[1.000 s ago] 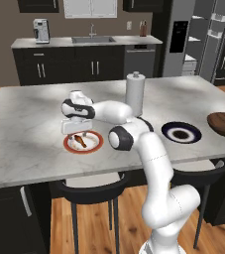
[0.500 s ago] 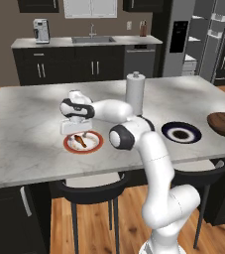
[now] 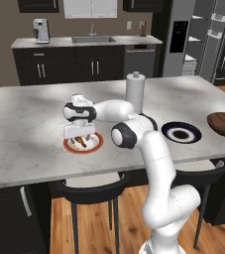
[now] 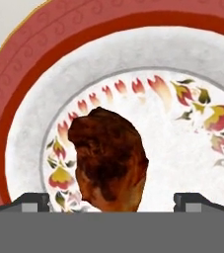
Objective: Pick the chicken drumstick and lemon from their plates and place them in the bowl. Then put the bowl in the fridge.
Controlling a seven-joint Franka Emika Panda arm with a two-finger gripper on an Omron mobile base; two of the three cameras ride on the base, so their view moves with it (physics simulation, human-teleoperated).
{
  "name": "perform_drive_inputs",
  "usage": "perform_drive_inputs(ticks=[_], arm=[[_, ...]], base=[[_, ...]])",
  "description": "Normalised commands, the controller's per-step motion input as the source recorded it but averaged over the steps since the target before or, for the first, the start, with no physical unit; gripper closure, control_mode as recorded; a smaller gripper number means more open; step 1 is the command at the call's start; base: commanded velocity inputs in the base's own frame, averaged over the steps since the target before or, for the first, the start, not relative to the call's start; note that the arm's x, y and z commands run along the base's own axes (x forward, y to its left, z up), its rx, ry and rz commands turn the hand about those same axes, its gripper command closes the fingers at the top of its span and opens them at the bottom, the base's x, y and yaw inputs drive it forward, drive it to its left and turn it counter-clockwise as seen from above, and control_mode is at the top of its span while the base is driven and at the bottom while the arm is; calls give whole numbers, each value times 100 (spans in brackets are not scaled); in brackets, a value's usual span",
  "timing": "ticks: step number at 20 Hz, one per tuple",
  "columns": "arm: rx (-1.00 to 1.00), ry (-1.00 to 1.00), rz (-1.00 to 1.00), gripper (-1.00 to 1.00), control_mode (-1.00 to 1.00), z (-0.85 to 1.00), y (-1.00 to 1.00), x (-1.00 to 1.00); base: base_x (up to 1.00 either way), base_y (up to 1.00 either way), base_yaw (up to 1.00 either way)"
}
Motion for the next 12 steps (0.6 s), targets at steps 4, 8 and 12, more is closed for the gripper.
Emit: perform_drive_inputs(ticks=[4,8,12], arm=[[-1,-7,0,-100,-100,-9,0,11],[0,-16,0,-100,-100,-2,4,11],[0,-14,0,-100,-100,-3,4,4]], base=[[0,0,0],[0,0,0],[0,0,0]])
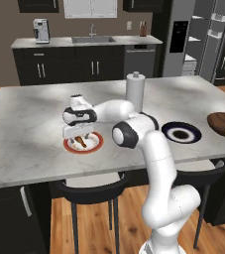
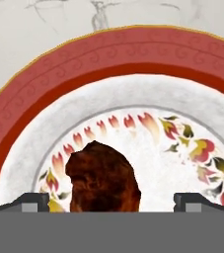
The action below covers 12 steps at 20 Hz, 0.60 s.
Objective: Pick the chicken drumstick and lemon from their plates and place them in the bowl. Then put the bowl in the fridge.
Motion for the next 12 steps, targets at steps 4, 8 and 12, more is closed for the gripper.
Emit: perform_drive_inputs(ticks=[4,8,12], arm=[[0,-4,0,-100,-100,-13,4,-1],[0,0,-1,100,-100,-21,2,-12],[0,0,0,100,-100,-9,0,-10]], base=[[0,0,0],[0,0,0],[0,0,0]])
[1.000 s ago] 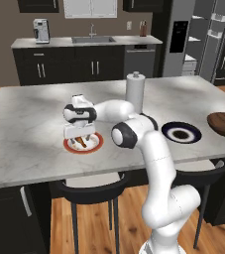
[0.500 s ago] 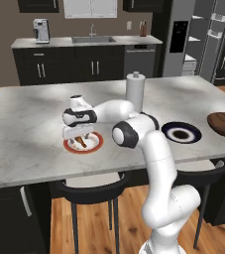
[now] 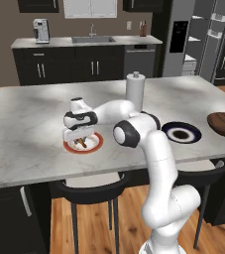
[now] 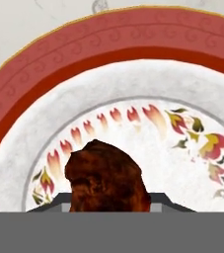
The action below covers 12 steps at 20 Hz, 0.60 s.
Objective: Pick the chicken drumstick and lemon from their plates and place them in the bowl. Then put the bowl in the fridge.
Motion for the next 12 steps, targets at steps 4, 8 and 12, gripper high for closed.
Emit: perform_drive_inputs(ticks=[4,8,12], arm=[[1,-3,0,100,-100,13,-2,-11],[6,0,1,100,-100,49,-5,-24],[0,0,1,100,-100,52,-14,-28]], base=[[0,0,0],[0,0,0],[0,0,0]])
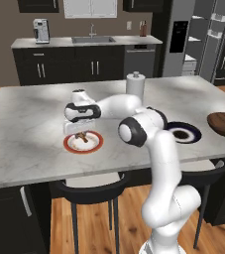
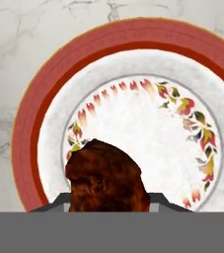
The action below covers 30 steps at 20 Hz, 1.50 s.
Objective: Pick the chicken drumstick and lemon from their plates and place them in the bowl. Then put the bowl in the fridge.
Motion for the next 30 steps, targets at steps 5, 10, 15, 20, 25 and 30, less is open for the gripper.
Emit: perform_drive_inputs(ticks=[5,10,15,20,25,30], arm=[[0,-1,2,100,-100,33,-30,-41],[0,-1,0,100,-100,17,-39,-39],[0,0,0,100,-100,6,-45,-40],[0,0,-1,100,-100,2,-51,-46],[0,0,-10,100,-100,2,-48,-35],[0,1,-21,100,-100,17,-48,-22]], base=[[0,0,0],[0,0,0],[0,0,0],[0,0,0],[0,0,0],[0,0,0]])
